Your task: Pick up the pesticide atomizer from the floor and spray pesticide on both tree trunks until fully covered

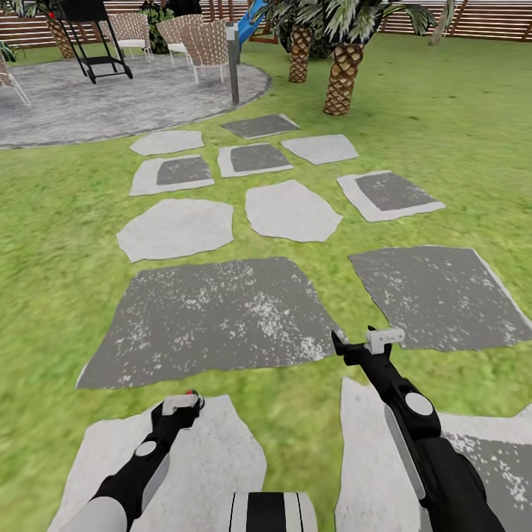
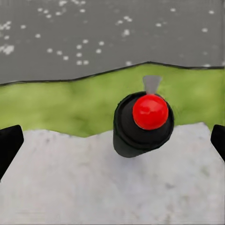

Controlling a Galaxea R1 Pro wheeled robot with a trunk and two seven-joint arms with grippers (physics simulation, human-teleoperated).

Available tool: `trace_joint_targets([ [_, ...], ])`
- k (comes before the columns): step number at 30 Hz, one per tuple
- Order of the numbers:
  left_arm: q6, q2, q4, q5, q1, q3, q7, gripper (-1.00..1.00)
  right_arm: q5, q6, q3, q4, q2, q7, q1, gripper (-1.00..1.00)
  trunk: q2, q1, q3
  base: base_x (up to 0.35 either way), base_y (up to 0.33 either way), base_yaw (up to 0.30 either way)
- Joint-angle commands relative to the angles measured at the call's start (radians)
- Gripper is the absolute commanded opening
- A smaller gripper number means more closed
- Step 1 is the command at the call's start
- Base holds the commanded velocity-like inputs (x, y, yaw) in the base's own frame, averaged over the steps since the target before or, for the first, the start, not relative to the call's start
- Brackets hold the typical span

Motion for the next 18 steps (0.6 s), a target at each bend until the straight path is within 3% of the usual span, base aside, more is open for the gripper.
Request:
trace_joint_targets([
  [1,0.000,-0.001,0.000,0.000,0.000,0.000,0.000,1.00,0.000,0.000,0.000,0.000,0.000,0.000,0.000,1.00,0.000,0.000,0.000,0.079,0.000,0.000],
  [7,0.000,-0.002,0.001,0.000,-0.001,-0.017,0.000,1.00,0.000,0.000,0.000,0.000,0.000,0.000,0.000,1.00,0.000,0.000,0.000,0.023,0.000,-0.009],
  [10,-0.001,-0.002,-0.001,0.000,0.000,-0.032,0.000,1.00,0.000,0.000,0.000,-0.001,0.000,0.000,0.000,1.00,0.000,0.000,0.000,0.003,0.000,-0.196],
  [18,-0.002,0.000,-0.002,0.000,0.000,-0.033,0.000,1.00,0.000,0.000,0.000,-0.002,0.000,0.000,0.000,1.00,0.000,0.000,-0.004,0.000,0.000,-0.080],
])
